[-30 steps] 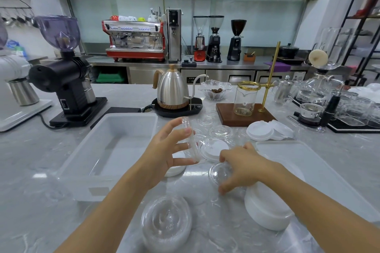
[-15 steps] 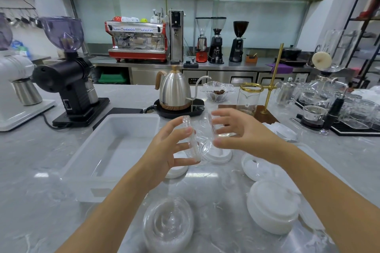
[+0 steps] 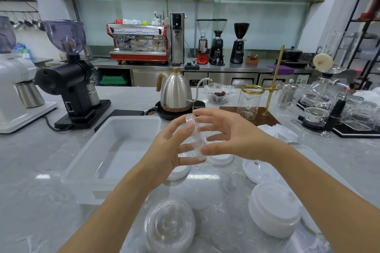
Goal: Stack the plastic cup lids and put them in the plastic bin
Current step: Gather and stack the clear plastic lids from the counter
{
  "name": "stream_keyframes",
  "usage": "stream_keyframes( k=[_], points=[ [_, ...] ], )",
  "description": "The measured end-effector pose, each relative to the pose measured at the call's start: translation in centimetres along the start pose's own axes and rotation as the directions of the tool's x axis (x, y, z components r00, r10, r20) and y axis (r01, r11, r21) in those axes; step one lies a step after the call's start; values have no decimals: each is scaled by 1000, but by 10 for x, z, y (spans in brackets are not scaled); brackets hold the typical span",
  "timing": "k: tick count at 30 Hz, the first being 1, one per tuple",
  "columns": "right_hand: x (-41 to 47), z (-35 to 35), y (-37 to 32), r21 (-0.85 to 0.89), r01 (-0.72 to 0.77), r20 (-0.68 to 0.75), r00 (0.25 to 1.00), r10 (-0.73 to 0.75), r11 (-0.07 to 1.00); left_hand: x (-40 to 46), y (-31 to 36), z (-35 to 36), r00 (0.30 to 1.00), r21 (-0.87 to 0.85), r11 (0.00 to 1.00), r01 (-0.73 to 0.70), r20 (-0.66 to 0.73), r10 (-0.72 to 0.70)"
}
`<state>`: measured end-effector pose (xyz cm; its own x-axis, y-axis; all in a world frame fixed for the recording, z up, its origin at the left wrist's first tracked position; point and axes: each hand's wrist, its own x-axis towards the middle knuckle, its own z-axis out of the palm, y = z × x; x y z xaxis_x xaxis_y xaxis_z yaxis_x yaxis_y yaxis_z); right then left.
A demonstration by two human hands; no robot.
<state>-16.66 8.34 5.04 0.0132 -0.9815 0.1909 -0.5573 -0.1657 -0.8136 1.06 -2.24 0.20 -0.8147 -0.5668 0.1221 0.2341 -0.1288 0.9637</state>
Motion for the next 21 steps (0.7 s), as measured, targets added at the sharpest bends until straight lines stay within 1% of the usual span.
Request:
stream_keyframes(
  k=[5,7,8,9,10,11,12,14,16,17,19,21],
  points=[
    [13,1,-7,-87,21,-3,1000,-22,996,2,8,-1,999,-41,999,6,-50,-8],
    [17,0,-8,-67,27,26,999,-26,997,3,12,-4,997,-63,998,5,-83,-11],
    [18,-2,-9,-16,28,28,999,-28,999,3,15,-7,995,-88,996,-5,-101,-4],
    [20,-6,-8,49,31,2,1000,-31,998,3,19,-11,993,-129,991,-23,-122,7],
    [22,-10,-6,104,35,-53,998,-30,994,2,24,-16,989,-187,981,-45,-146,18],
    [25,-14,-1,128,31,-123,992,-15,991,2,28,-22,985,-253,965,-67,-173,23],
    [29,-16,6,112,3,-187,982,19,994,0,30,-28,979,-304,948,-90,-201,29],
    [37,-14,24,0,-133,-254,958,129,991,-3,33,-35,972,-322,940,-116,-229,41],
    [48,-3,41,-180,-259,-240,947,213,949,-6,33,-37,974,-292,950,-114,-219,50],
    [52,2,49,-283,-292,-215,948,236,914,-8,32,-37,976,-285,952,-109,-214,48],
    [63,13,60,-458,-306,-132,952,277,834,-11,32,-36,975,-295,950,-103,-217,39],
    [73,20,66,-563,-298,-25,938,345,770,-13,31,-36,975,-299,949,-96,-219,29]
  ],
)
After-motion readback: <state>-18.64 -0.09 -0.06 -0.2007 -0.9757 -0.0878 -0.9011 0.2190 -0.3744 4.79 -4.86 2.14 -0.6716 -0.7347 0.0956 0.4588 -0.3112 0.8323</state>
